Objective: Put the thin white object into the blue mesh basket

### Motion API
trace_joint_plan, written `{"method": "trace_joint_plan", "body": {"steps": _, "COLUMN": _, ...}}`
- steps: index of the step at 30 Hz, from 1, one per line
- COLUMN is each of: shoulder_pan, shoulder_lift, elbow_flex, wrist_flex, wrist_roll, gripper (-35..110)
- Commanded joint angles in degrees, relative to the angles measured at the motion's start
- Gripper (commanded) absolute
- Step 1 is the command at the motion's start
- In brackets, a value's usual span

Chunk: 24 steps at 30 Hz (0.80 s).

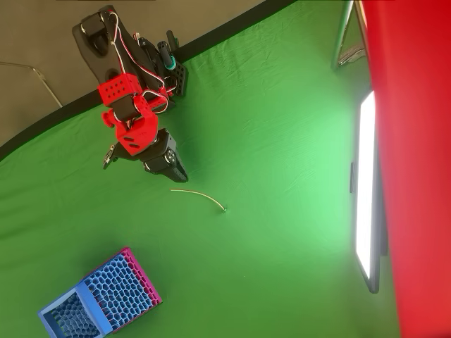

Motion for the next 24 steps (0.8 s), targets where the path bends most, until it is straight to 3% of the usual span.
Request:
{"method": "trace_joint_plan", "body": {"steps": 1, "shoulder_pan": -1.3, "shoulder_lift": -7.4, "elbow_flex": -7.3, "wrist_flex": 0.5, "wrist_roll": 3.3, "gripper": 1}}
{"method": "trace_joint_plan", "body": {"steps": 24, "shoulder_pan": -2.3, "shoulder_lift": -44.9, "elbow_flex": -42.6, "wrist_flex": 18.2, "wrist_roll": 32.4, "gripper": 1}}
